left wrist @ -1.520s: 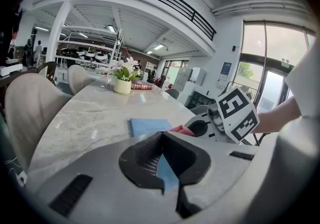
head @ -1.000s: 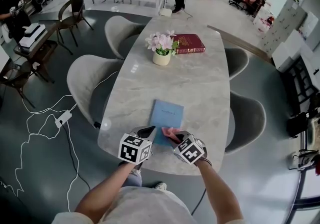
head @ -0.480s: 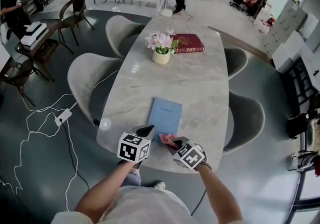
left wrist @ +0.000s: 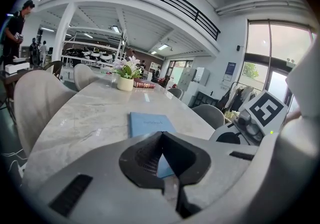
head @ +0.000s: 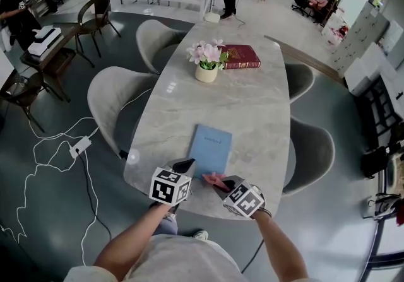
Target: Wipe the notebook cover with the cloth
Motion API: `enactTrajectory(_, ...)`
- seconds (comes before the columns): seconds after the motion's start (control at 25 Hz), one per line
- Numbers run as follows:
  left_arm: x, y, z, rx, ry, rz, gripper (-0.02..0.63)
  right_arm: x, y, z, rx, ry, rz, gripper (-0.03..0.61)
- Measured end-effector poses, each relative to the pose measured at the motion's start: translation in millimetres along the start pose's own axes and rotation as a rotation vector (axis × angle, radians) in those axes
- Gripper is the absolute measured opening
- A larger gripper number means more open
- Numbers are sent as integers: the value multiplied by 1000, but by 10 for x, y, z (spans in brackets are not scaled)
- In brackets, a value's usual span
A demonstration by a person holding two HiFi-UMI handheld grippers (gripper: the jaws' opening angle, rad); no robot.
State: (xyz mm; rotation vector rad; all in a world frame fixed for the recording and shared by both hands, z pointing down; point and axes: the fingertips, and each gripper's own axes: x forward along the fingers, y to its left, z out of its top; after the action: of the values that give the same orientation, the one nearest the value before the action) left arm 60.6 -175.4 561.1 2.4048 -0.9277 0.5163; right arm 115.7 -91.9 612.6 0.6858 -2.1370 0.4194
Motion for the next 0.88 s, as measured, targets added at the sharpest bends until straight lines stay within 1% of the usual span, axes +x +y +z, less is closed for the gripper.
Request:
enactTrajectory(0.12, -20, 63, -4, -3, 4, 6, 6, -109, -104, 128, -18, -13, -35, 15)
enactTrajectory(0.28, -14, 122, 34, -7, 1, 8, 6, -252, -357, 389, -54, -46, -87, 15)
enactTrajectory(0.44, -34, 195, 44, 8, 6, 4, 6, -259, -564, 664, -100, -49, -125, 15)
enactTrajectory(0.68, -69, 392, 80, -1, 1, 10, 7, -92, -787, 1053, -175, -35, -148, 15)
enactTrajectory(0.88, -63, 572, 106, -10, 0, 18, 7, 163, -895, 1266, -235, -7, -144, 15)
